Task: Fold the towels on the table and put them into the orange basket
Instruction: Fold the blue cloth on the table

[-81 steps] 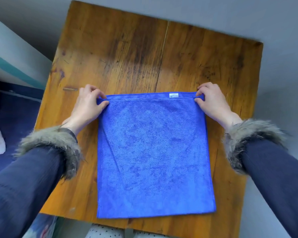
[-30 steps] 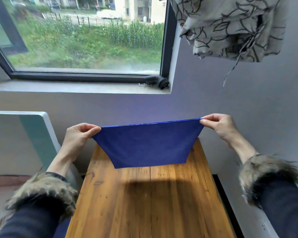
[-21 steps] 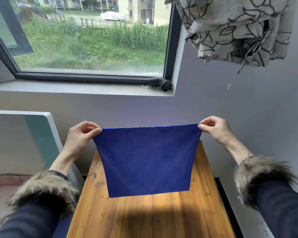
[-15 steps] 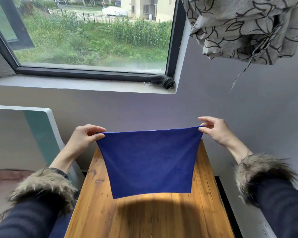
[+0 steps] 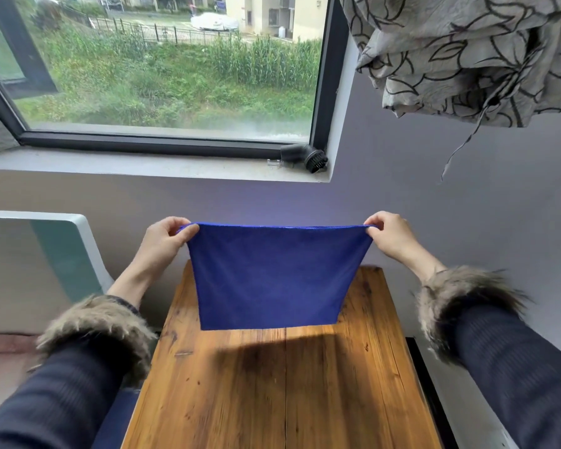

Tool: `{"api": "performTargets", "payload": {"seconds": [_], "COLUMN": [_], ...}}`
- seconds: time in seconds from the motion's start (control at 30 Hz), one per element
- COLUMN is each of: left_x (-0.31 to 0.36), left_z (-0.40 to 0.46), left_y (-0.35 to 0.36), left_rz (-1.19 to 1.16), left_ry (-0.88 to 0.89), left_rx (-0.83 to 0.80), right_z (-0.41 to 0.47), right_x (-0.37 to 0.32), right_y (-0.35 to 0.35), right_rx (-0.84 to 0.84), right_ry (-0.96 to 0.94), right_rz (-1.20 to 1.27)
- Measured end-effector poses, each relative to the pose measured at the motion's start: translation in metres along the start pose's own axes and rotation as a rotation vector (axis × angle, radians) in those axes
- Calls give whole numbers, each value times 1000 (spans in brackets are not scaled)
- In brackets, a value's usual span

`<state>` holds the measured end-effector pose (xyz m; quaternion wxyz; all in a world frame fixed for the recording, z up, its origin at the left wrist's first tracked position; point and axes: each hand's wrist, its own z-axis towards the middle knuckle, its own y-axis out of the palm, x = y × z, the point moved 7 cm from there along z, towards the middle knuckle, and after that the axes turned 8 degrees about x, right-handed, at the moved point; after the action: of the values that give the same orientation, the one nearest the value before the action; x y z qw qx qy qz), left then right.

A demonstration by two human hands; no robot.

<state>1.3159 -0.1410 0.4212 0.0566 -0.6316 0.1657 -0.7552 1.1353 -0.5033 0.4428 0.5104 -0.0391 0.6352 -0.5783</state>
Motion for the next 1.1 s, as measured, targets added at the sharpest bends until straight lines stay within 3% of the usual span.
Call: {"api": "performTargets", "payload": {"seconds": [0.13,0.4,0.53,0.63,0.73,0.87,0.97,1.1], "left_x": [3,13,-18,-66,-128,-194,-220,-229], "left_z": [30,21,-16,-56,-111,-173,-195,-187], "left_y": [10,-3,-6,-1,10,15,17,20], "left_rz": [-108,-184,-135,21,151,195,207,196], "left_ry": [-81,0,-34,-118,-279,-505,-612,-600], "left_rx": [87,146,59,-99,-323,-444,-479,-412], "right_z": [31,25,-21,-71,-125,-191,-217,-219], "right_x": [-14,-10,28,69,119,174,192,193], "right_y": [2,-5,17,48,84,127,138,142], "right_rx": [91,207,44,-152,-335,-616,-667,-614], "right_ry": [19,-4,32,80,186,377,523,700], "right_rz": [51,272,341,276,169,25,39,279]}}
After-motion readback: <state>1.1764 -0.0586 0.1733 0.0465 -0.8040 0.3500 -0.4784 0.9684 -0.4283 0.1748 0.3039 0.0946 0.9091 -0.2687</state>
